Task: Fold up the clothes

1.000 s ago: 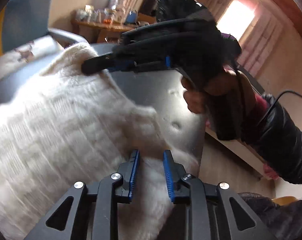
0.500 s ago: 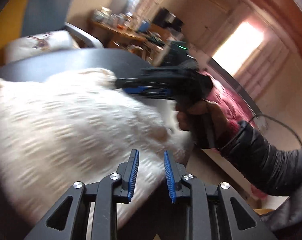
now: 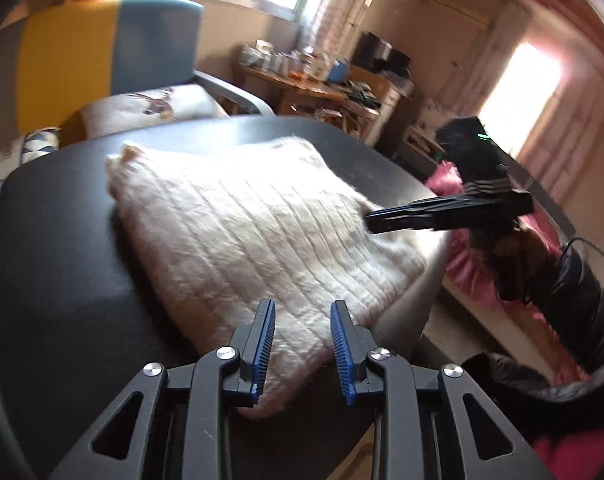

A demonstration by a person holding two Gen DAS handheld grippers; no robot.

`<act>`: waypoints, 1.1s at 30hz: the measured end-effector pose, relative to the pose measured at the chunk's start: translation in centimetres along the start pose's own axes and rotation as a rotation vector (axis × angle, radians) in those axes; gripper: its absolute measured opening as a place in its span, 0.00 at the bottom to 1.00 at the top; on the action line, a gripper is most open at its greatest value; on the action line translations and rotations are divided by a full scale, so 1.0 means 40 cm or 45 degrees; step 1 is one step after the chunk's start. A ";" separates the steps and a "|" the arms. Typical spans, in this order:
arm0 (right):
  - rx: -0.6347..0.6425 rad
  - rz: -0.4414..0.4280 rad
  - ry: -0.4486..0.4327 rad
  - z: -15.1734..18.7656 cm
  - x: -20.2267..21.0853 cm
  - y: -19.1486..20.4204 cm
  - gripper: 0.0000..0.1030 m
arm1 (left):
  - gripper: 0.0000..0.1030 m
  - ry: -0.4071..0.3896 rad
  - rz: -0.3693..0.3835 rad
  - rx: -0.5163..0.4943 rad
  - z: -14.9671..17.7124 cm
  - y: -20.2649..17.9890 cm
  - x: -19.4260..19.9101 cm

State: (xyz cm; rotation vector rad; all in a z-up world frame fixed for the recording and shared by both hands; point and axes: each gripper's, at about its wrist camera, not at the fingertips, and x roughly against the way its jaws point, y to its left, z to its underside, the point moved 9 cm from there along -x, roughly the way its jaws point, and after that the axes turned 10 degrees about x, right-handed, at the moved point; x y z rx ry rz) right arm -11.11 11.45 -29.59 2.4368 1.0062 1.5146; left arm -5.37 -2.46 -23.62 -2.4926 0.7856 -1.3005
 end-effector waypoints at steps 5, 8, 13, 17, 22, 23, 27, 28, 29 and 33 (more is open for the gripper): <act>-0.125 -0.071 -0.044 0.015 -0.006 -0.018 0.36 | 0.30 0.035 -0.063 -0.080 0.071 0.013 -0.057; -0.067 -0.036 -0.067 -0.011 0.015 0.001 0.36 | 0.30 0.035 0.025 0.097 0.044 0.037 -0.034; 0.062 0.004 -0.123 -0.113 0.035 0.051 0.36 | 0.31 -0.078 0.059 0.136 -0.030 0.045 0.042; 0.146 0.026 -0.154 -0.207 0.031 0.090 0.36 | 0.34 -0.183 0.027 0.147 -0.114 0.066 0.084; 0.251 0.052 -0.192 -0.325 0.026 0.140 0.36 | 0.35 -0.223 -0.072 0.183 -0.204 0.114 0.057; 0.248 0.060 -0.185 -0.342 0.013 0.137 0.36 | 0.35 -0.220 -0.077 0.187 -0.219 0.120 0.046; 0.044 0.113 0.001 -0.306 -0.127 0.022 0.36 | 0.43 -0.191 -0.121 0.192 -0.265 0.146 -0.005; 0.021 0.077 -0.053 -0.301 -0.137 0.009 0.35 | 0.45 -0.163 -0.162 0.197 -0.264 0.158 -0.027; 0.007 0.049 -0.096 -0.297 -0.142 -0.001 0.34 | 0.48 -0.113 -0.215 0.201 -0.253 0.175 -0.057; -0.015 0.015 -0.151 -0.290 -0.135 -0.008 0.34 | 0.48 -0.072 -0.260 0.209 -0.213 0.199 -0.112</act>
